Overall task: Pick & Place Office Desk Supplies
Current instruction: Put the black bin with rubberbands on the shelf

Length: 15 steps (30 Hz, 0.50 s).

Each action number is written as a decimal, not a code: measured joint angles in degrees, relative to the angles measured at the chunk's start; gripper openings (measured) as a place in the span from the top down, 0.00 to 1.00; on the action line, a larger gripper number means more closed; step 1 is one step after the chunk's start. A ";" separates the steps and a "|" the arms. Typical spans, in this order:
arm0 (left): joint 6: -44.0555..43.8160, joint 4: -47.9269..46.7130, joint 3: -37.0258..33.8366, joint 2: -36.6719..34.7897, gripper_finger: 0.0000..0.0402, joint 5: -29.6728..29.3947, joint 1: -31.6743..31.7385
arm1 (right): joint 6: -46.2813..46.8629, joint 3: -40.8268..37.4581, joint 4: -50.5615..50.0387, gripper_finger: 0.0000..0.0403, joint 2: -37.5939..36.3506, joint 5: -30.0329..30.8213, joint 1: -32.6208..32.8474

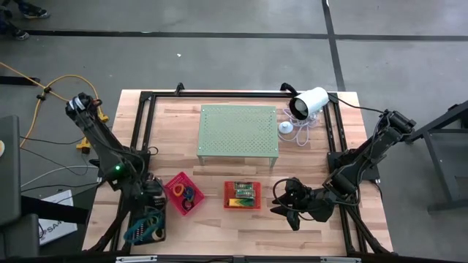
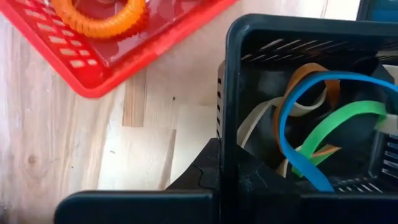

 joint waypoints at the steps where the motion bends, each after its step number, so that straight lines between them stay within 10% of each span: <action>1: 0.39 0.04 0.00 -0.32 1.00 0.12 0.48 | -0.01 0.00 0.00 0.63 -0.02 0.02 0.01; 15: 4.36 -5.15 3.70 -0.36 1.00 2.40 4.88 | 0.00 0.01 0.00 0.63 -0.01 0.01 0.01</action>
